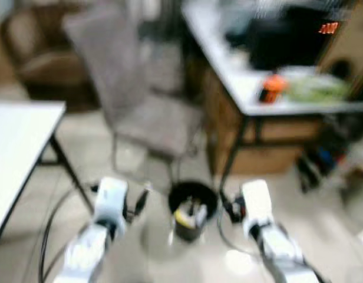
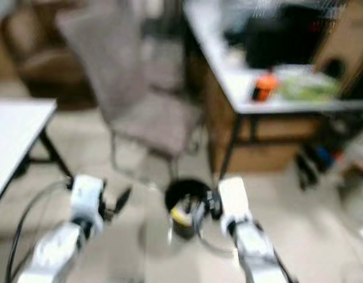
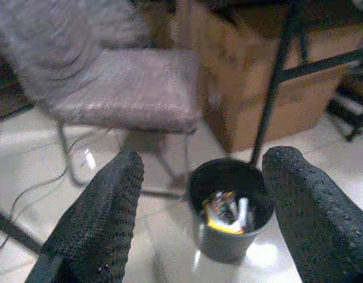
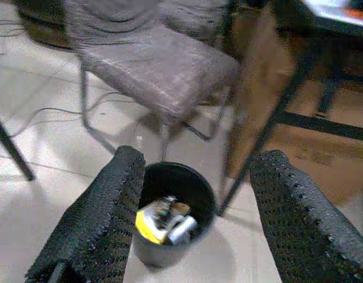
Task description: Picking trash to rubbish bin
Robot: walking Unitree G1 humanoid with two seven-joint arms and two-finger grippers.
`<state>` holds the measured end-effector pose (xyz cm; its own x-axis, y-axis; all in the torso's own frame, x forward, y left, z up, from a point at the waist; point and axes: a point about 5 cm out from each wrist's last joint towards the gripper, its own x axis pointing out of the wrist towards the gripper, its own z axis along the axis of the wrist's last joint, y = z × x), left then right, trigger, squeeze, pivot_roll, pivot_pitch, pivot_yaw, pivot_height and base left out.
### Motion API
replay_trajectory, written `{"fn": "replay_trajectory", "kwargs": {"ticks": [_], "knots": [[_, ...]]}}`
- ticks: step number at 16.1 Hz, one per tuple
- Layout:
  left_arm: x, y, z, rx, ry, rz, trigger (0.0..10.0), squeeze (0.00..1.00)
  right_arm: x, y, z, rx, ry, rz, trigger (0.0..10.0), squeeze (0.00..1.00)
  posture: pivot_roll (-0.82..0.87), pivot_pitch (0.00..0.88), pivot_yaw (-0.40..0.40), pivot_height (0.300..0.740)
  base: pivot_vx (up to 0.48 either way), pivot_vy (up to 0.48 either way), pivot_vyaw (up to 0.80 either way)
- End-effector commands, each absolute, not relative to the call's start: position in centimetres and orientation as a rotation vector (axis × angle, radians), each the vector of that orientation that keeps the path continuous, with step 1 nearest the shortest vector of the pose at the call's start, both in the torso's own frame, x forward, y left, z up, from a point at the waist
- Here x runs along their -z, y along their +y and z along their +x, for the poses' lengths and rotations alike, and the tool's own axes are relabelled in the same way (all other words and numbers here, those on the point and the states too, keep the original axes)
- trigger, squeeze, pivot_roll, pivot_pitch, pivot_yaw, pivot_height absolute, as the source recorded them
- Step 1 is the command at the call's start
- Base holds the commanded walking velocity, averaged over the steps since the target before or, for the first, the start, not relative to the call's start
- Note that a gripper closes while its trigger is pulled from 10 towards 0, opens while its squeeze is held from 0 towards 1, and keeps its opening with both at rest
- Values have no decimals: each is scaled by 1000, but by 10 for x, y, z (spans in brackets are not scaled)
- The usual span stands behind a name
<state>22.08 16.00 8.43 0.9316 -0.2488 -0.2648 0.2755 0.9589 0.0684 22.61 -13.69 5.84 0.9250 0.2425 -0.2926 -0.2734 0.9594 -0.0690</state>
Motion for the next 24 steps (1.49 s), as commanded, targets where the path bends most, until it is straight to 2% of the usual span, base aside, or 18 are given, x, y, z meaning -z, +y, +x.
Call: {"fn": "replay_trajectory", "kwargs": {"ticks": [1, 9, 17, 19, 24], "knots": [[-86, 161, 221, 264, 254, 120, 10000, 0, -59, -137, 226, -267, 277, -116, 10000, 0, -63, 0, -59, 740, -307, 0, 0], [-89, 160, 219, 284, 238, 134, 10000, 0, -66, -134, 228, -270, 211, -147, 10000, 0, -60, 0, -61, 740, -307, 0, 0], [-99, 168, 219, 214, 189, 126, 10000, 0, -72, -128, 232, -312, 166, -157, 10000, 0, -43, 0, -76, 740, -266, 0, 0], [-111, 173, 225, 149, 124, 121, 10000, 0, -80, -120, 235, -393, 136, -197, 10000, 0, -36, 0, -79, 740, 0, 0, 800], [-136, 181, 235, 55, -21, 180, 10000, 0, -91, -114, 240, -410, 78, -178, 10000, 0, -32, 0, -86, 740, 0, 0, 800]]}}
